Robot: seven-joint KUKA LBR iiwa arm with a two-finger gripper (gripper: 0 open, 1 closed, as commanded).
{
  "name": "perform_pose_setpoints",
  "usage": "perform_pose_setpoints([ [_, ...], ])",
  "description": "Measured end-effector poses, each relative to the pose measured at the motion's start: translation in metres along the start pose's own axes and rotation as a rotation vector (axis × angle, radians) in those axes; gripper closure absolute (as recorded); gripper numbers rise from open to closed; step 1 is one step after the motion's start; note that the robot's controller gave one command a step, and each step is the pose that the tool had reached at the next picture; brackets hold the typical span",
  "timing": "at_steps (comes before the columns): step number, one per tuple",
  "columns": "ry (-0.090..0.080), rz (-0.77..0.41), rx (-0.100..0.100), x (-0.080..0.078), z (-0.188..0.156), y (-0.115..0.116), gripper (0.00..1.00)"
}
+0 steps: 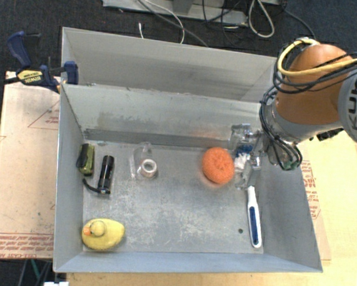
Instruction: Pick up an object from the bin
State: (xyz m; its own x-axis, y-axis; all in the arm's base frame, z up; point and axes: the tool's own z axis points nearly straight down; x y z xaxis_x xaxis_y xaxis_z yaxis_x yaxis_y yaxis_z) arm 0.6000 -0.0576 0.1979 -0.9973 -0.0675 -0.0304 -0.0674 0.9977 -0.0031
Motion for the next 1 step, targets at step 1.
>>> perform_pose_setpoints([
  [1,0.011,-0.157,-0.001,-0.0007,0.1071,-0.0158,0.0],
])
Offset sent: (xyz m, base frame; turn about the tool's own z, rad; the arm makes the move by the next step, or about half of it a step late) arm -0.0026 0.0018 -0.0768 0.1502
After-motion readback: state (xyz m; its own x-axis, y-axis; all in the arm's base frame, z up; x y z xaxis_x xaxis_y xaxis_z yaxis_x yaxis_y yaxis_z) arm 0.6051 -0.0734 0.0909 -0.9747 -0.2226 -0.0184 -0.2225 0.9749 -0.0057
